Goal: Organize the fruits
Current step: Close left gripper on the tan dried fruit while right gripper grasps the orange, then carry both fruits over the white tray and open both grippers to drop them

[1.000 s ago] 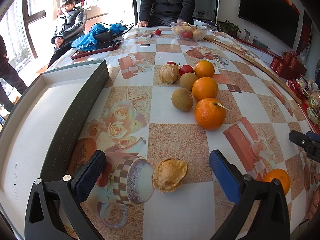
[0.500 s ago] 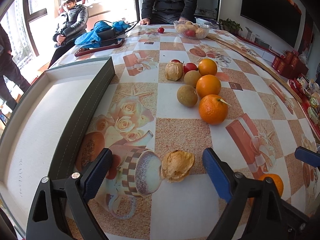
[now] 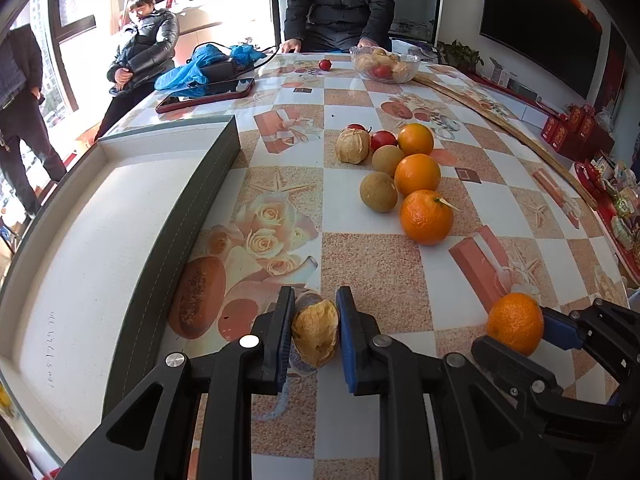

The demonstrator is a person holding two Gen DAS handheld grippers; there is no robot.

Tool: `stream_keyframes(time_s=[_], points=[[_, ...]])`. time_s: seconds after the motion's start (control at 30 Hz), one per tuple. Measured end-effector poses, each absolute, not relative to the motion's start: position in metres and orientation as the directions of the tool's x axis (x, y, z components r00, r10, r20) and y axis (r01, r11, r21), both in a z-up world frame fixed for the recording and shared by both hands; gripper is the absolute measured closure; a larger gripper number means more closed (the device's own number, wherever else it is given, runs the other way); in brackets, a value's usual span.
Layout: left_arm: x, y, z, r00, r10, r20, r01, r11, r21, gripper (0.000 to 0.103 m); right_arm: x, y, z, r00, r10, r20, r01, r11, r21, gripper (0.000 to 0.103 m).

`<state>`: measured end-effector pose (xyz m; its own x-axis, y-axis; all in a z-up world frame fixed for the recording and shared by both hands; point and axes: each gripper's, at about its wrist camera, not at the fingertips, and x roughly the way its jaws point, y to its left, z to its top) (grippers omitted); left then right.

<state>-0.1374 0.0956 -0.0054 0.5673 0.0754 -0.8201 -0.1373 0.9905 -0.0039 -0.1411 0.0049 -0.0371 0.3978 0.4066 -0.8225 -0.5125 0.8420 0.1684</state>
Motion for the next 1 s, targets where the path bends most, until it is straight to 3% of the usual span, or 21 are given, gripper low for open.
stream_keyframes(time_s=[0.5,0.77,1.0], points=[[-0.161,0.116,0.048,0.613,-0.004,-0.79,-0.132,0.985,-0.108,0.08,-0.124,-0.026,-0.013,0.37,0.39,-0.844,-0.42,0.88,0.222,0.067],[-0.169,0.194,0.072,0.611,0.127,-0.782,-0.283,0.957,-0.066,0.08,-0.111,0.038,0.021,0.324,0.465,-0.824,-0.525,0.813,0.253,0.067],[-0.179,0.262,0.063,0.561,0.215,-0.8,-0.419,0.907,-0.05,0.08,-0.102,0.127,0.038,0.257,0.527,-0.81,-0.632,0.726,0.272,0.067]])
